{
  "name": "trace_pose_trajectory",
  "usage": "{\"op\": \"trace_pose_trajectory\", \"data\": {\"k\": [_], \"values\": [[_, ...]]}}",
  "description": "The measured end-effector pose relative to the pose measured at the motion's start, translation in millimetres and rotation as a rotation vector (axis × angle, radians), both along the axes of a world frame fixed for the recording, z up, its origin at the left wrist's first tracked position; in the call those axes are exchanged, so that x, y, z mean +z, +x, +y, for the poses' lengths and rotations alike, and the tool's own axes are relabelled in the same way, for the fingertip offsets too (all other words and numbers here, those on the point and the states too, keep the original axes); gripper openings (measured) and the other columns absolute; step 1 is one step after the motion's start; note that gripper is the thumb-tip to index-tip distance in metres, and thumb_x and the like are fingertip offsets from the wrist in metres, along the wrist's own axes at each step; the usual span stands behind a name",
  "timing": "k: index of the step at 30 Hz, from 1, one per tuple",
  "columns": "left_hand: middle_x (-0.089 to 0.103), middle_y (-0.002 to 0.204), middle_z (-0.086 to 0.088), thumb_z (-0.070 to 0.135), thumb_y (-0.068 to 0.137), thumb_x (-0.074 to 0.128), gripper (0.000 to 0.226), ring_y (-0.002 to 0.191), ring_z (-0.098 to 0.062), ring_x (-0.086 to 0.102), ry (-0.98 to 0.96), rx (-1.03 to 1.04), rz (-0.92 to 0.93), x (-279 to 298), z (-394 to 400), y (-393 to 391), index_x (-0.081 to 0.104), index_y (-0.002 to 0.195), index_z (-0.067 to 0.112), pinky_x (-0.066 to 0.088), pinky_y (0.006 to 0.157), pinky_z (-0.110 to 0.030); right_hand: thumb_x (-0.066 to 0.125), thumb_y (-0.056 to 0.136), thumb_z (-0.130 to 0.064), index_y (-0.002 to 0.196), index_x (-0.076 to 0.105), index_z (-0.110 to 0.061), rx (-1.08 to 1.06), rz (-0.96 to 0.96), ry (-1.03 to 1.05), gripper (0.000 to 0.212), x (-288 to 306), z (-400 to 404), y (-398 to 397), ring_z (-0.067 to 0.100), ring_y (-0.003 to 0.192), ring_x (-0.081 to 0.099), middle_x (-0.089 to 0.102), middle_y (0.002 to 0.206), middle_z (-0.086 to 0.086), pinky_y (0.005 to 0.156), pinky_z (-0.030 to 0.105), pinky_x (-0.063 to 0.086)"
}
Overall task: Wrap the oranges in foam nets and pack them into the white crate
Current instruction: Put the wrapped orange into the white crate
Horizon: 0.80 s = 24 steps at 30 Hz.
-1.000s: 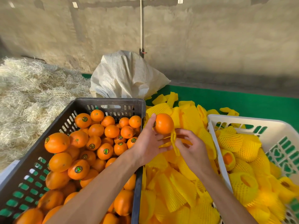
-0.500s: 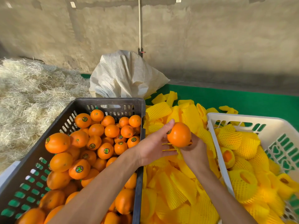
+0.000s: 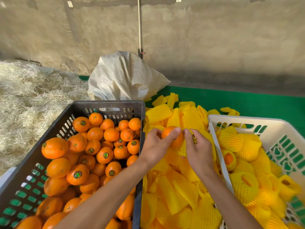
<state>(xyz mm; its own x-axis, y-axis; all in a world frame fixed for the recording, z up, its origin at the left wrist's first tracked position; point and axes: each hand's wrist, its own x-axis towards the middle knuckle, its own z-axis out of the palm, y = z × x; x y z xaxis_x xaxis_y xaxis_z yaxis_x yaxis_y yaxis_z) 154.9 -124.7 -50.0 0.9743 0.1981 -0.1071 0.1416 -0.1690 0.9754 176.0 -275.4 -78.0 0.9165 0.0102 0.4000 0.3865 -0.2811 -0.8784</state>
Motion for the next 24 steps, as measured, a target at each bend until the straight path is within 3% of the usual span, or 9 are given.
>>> {"op": "trace_pose_trajectory", "data": {"k": [2,5,8,11,13,16,20,24], "values": [[0.060,0.100,-0.002,0.085,0.072,0.067,0.068,0.086,-0.015,0.058,0.266,0.054,-0.135,-3.9,-5.3,-4.4,0.051,0.100,0.025,0.047,0.065,-0.029,0.050,0.104,-0.033,0.109,0.069,-0.029,-0.038,-0.039,0.025,0.020,3.8,3.1,-4.5,0.003,0.051,0.052,0.064,0.071,-0.015,0.042,0.014,0.037],[0.046,0.098,0.004,0.081,0.078,0.063,0.066,0.089,-0.014,0.046,0.499,0.082,-0.258,-5.8,-8.3,-4.0,0.043,0.102,0.022,0.037,0.068,-0.023,0.050,0.104,-0.034,0.110,0.068,-0.029,-0.082,-0.050,0.072,0.020,8.1,5.0,-7.6,0.009,0.065,0.061,0.068,0.083,-0.017,0.047,0.022,0.047],[0.045,0.117,0.005,0.067,0.082,0.074,0.067,0.109,-0.015,0.048,0.403,-0.017,-0.262,-6.1,-5.6,-4.4,0.038,0.119,0.025,0.050,0.083,-0.030,0.050,0.106,-0.036,0.097,0.067,-0.028,-0.087,-0.076,0.091,0.022,8.2,4.3,-7.1,0.006,0.056,0.051,0.059,0.069,-0.012,0.046,0.016,0.038],[0.042,0.129,0.007,0.055,0.082,0.081,0.075,0.123,-0.014,0.046,0.288,-0.084,-0.245,-6.0,-0.5,-4.8,0.033,0.134,0.032,0.055,0.094,-0.037,0.055,0.104,-0.029,0.110,0.071,-0.018,-0.067,-0.166,-0.004,0.021,8.1,2.0,-8.6,0.000,0.076,0.062,0.066,0.083,-0.017,0.060,0.009,0.045],[0.043,0.123,0.008,0.057,0.083,0.079,0.067,0.118,-0.015,0.049,0.289,-0.132,-0.186,-5.1,3.4,-2.3,0.042,0.136,0.041,0.054,0.090,-0.033,0.058,0.102,-0.023,0.115,0.071,-0.008,-0.059,-0.305,-0.132,0.024,7.7,-0.6,-8.1,0.001,0.090,0.064,0.068,0.096,-0.005,0.071,0.009,0.048],[0.044,0.115,0.006,0.067,0.086,0.068,0.053,0.105,-0.017,0.055,0.336,-0.129,-0.140,-6.6,3.7,-2.2,0.054,0.131,0.043,0.053,0.079,-0.027,0.061,0.099,-0.020,0.117,0.071,-0.003,-0.038,-0.427,-0.225,0.027,6.1,-0.3,-4.9,0.009,0.084,0.063,0.066,0.096,0.003,0.066,0.017,0.052],[0.043,0.116,0.010,0.081,0.085,0.049,0.067,0.095,-0.011,0.058,0.468,0.021,-0.158,-7.1,-0.9,-4.1,0.052,0.129,0.030,0.050,0.073,-0.029,0.063,0.100,-0.019,0.123,0.068,-0.012,-0.050,-0.371,-0.183,0.025,8.6,4.2,-5.3,0.003,0.093,0.061,0.063,0.103,-0.003,0.070,0.011,0.049],[0.044,0.112,0.011,0.065,0.090,0.050,0.045,0.094,0.007,0.049,0.334,0.078,-0.188,-6.0,2.3,-1.0,0.048,0.115,0.028,0.039,0.066,-0.021,0.062,0.098,-0.016,0.131,0.059,-0.018,-0.081,-0.243,-0.239,0.033,4.8,7.2,-8.7,0.000,0.094,0.051,0.048,0.102,-0.009,0.068,0.010,0.044]]}}
